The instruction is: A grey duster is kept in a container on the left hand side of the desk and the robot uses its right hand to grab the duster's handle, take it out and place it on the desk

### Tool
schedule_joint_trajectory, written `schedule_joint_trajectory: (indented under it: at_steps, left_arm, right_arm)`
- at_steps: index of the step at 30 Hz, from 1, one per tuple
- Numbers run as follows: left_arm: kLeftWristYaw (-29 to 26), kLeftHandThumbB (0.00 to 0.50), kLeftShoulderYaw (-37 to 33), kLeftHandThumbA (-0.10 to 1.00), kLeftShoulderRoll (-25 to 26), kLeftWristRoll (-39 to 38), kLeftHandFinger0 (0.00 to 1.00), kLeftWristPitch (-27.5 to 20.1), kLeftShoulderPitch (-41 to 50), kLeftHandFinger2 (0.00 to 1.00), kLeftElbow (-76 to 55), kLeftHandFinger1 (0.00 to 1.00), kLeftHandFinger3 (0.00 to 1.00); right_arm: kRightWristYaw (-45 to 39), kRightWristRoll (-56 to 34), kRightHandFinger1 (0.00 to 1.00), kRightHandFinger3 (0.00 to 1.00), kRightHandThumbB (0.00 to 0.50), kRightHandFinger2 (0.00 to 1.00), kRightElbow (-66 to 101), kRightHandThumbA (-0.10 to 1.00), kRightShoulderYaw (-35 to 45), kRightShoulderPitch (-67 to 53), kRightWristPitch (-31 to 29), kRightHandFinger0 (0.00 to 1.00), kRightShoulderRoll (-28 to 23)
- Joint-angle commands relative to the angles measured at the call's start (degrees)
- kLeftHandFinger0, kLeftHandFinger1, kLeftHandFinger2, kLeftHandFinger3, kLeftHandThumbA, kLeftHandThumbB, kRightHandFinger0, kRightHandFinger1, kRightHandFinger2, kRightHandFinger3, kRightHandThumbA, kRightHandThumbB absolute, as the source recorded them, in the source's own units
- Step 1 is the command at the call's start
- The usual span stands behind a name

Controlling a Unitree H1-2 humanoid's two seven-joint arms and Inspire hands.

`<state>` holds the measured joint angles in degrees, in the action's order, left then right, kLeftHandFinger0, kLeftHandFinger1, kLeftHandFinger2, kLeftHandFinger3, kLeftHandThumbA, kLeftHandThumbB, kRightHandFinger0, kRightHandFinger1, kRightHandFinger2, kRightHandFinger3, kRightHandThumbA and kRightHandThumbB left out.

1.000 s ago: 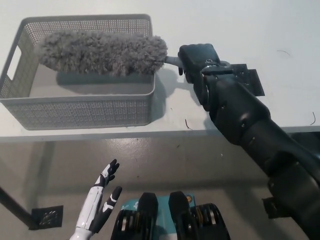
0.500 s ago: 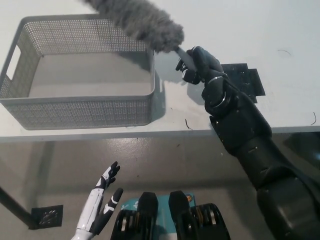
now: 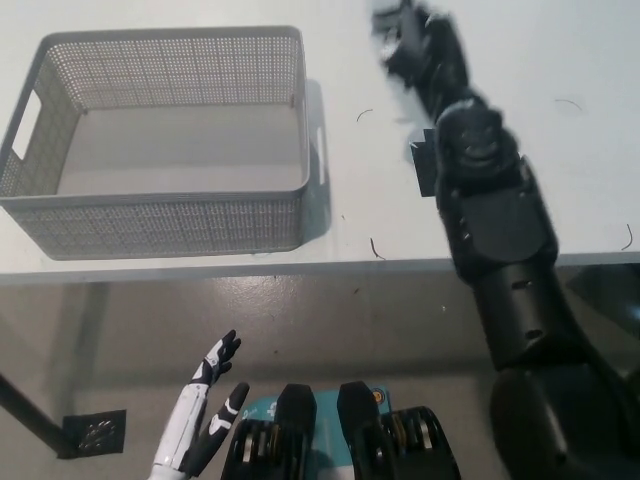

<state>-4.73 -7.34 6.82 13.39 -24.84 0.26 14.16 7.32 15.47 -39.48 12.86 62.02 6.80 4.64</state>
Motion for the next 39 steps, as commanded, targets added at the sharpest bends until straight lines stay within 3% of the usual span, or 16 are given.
schedule_joint_trajectory:
  at_steps: [1,7,10,11,15,18,24,25,32,34,35,39]
  left_arm:
    - [1.24,0.127,-0.25,0.92,0.59,-0.2,1.0,-1.48,0.37,1.0,-2.39,1.0,1.0]
    - [1.32,0.121,0.37,0.92,0.98,-0.37,1.0,-1.88,0.63,1.0,-2.69,1.0,1.0]
    - [1.18,0.112,0.61,0.92,1.11,-0.3,1.0,-2.08,1.21,1.0,-2.95,1.0,1.0]
    - [1.15,0.106,0.69,0.92,1.07,-0.04,1.0,-1.8,1.64,1.0,-3.41,1.0,1.0]
    - [1.0,0.107,0.99,0.92,0.94,-0.14,1.0,-1.84,2.38,1.0,-3.65,1.0,1.0]
    - [1.17,0.114,1.38,0.92,1.15,-0.53,1.0,-1.69,2.68,1.0,-3.98,1.0,1.0]
    - [1.35,0.109,1.71,0.91,1.46,-0.66,1.0,-2.0,2.39,1.0,-3.82,1.0,1.0]
    - [1.45,0.109,1.69,0.91,1.5,-0.65,1.0,-1.76,2.46,1.0,-3.97,1.0,1.0]
    - [1.43,0.106,1.56,0.91,1.52,-0.56,1.0,-1.69,2.7,1.0,-3.93,1.0,1.0]
    - [1.41,0.112,1.56,0.91,1.58,-0.67,1.0,-1.91,2.64,1.0,-3.78,1.0,1.0]
    - [1.39,0.113,1.58,0.91,1.58,-0.68,1.0,-1.85,2.68,1.0,-3.93,1.0,1.0]
    - [1.44,0.101,1.67,0.9,1.83,-0.62,1.0,-1.66,2.55,1.0,-4.4,1.0,1.0]
  right_arm:
    - [4.11,0.14,0.13,0.43,0.125,0.47,4.24,-0.1,-1.98,3.12,-4.2,0.0,-3.39]
    - [3.44,4.37,0.15,0.36,0.164,0.49,4.04,-0.1,-7.61,-0.67,-5.33,0.0,-9.86]
    - [2.11,5.17,0.19,0.43,0.152,0.57,4.36,-0.1,-10.43,-2.79,-4.3,0.0,-12.59]
    - [2.23,6.32,0.12,0.43,0.153,0.51,4.08,-0.1,-11.82,-4.04,-4.78,0.0,-13.93]
    - [3.36,8.93,0.16,0.64,0.162,0.62,0.23,-0.1,-16.19,-6.58,-7.58,0.0,-17.76]
    - [4.49,10.8,0.21,0.72,0.157,0.67,-3.37,-0.1,-19.68,-7.36,-9.59,0.0,-20.21]
    - [10.25,13.82,0.25,0.74,0.174,0.72,-10.52,-0.1,-24.51,-8.12,-18.65,0.0,-24.7]
    - [10.07,14.27,0.27,0.75,0.155,0.73,-11.15,-0.1,-25.15,-8.07,-18.53,0.0,-25.23]
    - [12.38,21.41,0.35,0.78,0.174,0.78,-12.65,-0.1,-33.3,-8.2,-18.67,0.0,-29.66]
    - [12.8,23.07,0.42,0.85,0.155,0.86,-12.89,-0.1,-35.49,-7.97,-18.62,0.0,-30.67]
    - [13.07,23.5,0.44,0.87,0.172,0.88,-13.0,-0.1,-36.17,-7.72,-18.91,0.0,-30.98]
    - [14.25,25.3,0.46,0.86,0.169,0.9,-13.68,-0.1,-38.56,-6.96,-19.02,0.0,-32.06]
